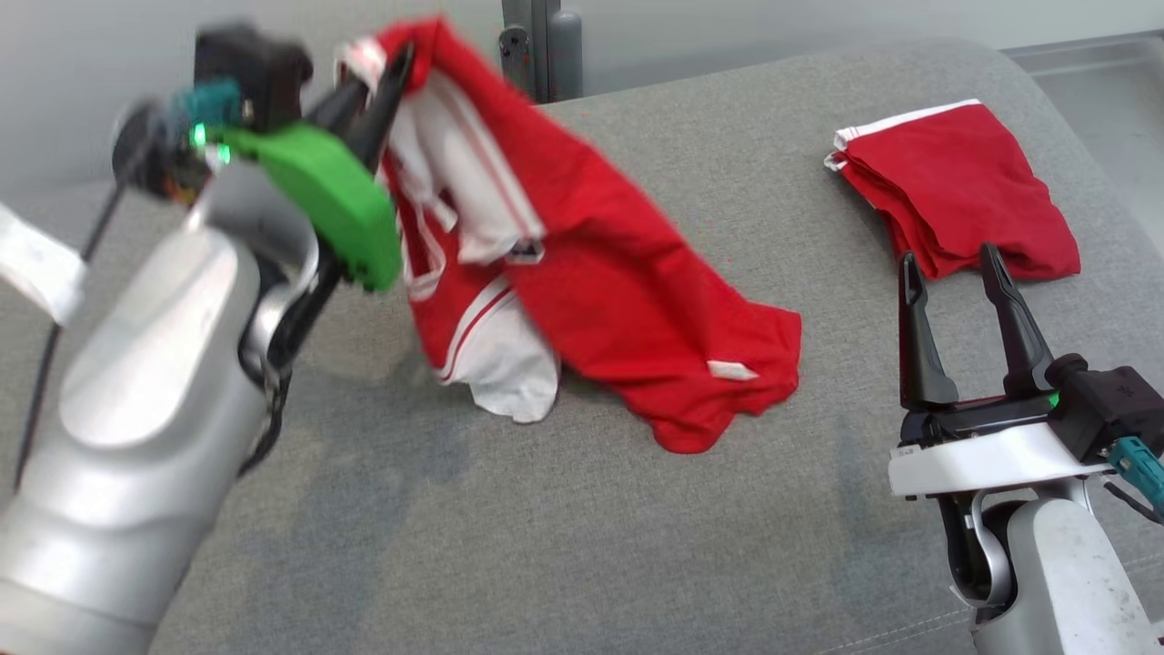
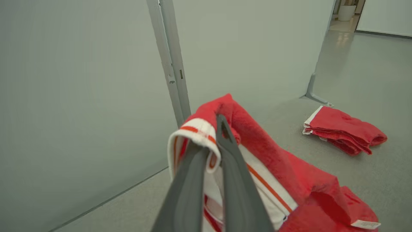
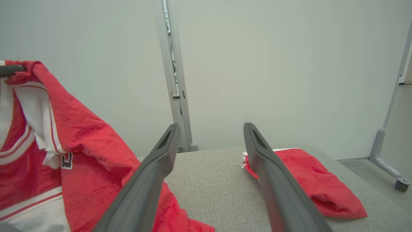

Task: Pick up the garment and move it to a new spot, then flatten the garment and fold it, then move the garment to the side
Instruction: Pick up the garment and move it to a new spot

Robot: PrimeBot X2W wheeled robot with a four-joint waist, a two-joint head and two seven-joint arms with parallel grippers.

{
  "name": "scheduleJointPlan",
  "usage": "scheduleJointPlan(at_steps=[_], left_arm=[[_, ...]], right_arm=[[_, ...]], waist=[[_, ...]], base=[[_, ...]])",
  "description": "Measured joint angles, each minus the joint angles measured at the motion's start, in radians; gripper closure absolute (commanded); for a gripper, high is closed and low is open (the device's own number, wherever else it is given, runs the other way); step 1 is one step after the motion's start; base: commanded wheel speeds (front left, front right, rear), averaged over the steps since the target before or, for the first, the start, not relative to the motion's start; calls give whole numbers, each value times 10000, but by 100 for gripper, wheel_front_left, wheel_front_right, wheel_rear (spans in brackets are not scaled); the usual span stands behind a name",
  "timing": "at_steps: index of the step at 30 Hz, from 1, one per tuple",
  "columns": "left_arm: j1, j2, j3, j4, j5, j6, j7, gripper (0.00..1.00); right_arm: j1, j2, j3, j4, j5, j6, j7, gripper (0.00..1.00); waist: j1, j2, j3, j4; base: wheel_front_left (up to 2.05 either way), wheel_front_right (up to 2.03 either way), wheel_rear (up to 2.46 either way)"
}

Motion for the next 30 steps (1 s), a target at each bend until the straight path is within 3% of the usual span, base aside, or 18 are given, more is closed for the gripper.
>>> scheduleJointPlan(at_steps=[12,13,14,15,23,30], left_arm=[[1998,19,376,2500,-633,456,-1244,100],[2073,-31,410,2719,-665,495,-1360,82],[2141,-79,456,2905,-669,560,-1517,57],[2192,-125,500,3078,-683,604,-1682,0],[2779,-660,445,3881,-725,604,-2844,0],[3584,-805,571,3231,-548,708,-3528,0]], right_arm=[[-150,0,142,384,8,0,-12,0],[-151,4,150,424,10,0,-12,0],[-150,4,144,456,10,0,-12,0],[-149,2,138,485,10,0,-12,0],[83,2,-94,736,-69,0,-13,0],[261,2,-132,844,-186,0,-13,0]], waist=[[0,0,253,19],[0,0,240,30],[0,0,217,41],[0,0,190,54],[0,0,-216,324],[0,0,-698,684]], base=[[0,0,0],[0,0,0],[0,0,0],[0,0,0],[0,0,0],[0,0,0]])
